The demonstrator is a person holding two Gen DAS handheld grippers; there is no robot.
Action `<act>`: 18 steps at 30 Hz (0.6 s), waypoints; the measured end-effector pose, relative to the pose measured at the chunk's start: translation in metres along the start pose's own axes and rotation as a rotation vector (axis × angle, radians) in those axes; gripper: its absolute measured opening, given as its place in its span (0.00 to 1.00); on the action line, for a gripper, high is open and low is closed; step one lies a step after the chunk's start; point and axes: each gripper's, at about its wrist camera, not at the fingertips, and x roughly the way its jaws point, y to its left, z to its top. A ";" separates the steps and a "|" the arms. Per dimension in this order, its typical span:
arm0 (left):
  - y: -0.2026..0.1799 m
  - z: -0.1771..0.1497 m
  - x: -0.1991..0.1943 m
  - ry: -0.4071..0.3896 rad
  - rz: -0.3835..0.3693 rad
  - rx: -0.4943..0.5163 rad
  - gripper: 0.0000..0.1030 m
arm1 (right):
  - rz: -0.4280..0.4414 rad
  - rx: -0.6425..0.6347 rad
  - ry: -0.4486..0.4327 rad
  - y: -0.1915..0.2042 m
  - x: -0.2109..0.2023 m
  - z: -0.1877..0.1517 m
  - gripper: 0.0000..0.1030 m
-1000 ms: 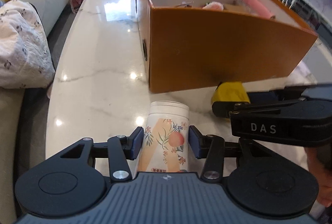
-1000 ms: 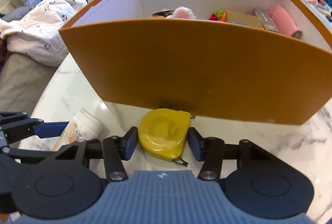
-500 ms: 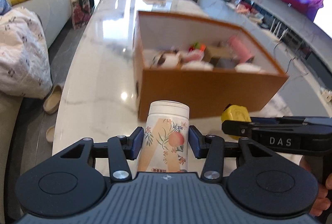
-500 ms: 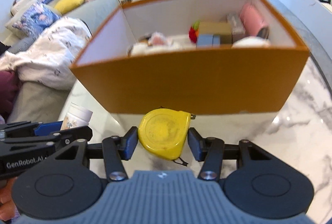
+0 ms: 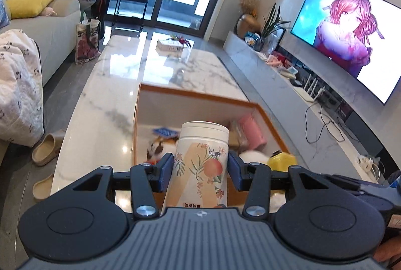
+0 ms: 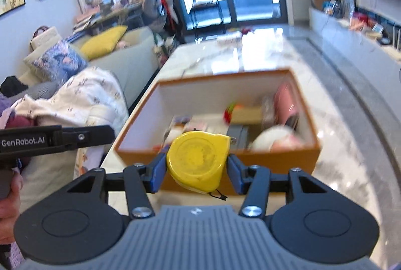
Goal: Organize objects
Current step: 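Lower the lotion tube and tape measure into the orange box and open both tools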
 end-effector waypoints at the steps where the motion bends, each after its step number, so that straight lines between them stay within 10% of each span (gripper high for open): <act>1: -0.001 0.004 0.003 -0.003 -0.002 -0.004 0.52 | -0.005 0.002 -0.012 -0.004 0.001 0.006 0.52; 18: 0.014 0.046 0.101 0.064 -0.008 -0.094 0.52 | -0.012 -0.079 0.021 -0.051 0.088 0.081 0.53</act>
